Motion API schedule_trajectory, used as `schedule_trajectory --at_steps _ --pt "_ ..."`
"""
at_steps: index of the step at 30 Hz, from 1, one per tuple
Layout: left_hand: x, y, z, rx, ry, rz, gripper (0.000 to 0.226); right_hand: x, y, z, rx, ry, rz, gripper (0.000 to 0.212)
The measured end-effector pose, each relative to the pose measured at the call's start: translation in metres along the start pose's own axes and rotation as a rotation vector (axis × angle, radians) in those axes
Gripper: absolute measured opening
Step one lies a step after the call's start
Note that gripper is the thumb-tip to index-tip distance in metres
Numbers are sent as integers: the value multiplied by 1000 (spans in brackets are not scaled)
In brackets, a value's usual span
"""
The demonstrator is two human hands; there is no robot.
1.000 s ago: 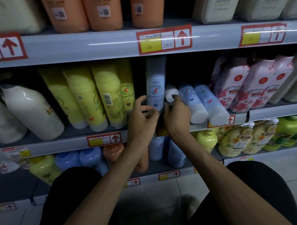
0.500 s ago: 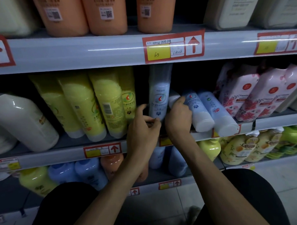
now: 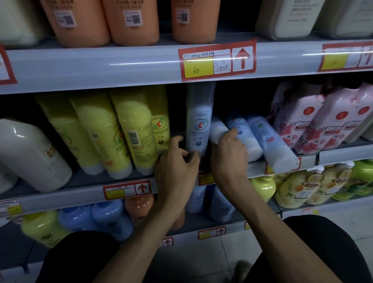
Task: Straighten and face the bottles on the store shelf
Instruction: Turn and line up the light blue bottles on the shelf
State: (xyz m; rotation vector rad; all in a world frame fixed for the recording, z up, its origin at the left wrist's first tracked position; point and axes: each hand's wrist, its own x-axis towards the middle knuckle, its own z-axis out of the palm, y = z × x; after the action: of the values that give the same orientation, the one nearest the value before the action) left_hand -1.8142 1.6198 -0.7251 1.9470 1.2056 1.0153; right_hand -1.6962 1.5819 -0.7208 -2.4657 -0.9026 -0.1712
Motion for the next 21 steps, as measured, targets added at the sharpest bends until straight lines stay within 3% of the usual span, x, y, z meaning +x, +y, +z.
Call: schedule_trajectory --at_steps 6,10,13,16,21 --pt "-12 3 1 -21 37 105 10 -30 18 -30 69 3 -70 42" --pt "-17 5 7 -64 -21 115 14 -39 28 -46 107 40 -42 46" --pt "-21 8 13 -101 -88 64 33 -42 33 -56 153 63 -4 51" --pt "-27 17 13 -238 -251 -127 49 -49 35 -67 168 67 31 55" --pt "-39 42 10 -665 -555 -567 40 -66 37 -79 185 80 44 65"
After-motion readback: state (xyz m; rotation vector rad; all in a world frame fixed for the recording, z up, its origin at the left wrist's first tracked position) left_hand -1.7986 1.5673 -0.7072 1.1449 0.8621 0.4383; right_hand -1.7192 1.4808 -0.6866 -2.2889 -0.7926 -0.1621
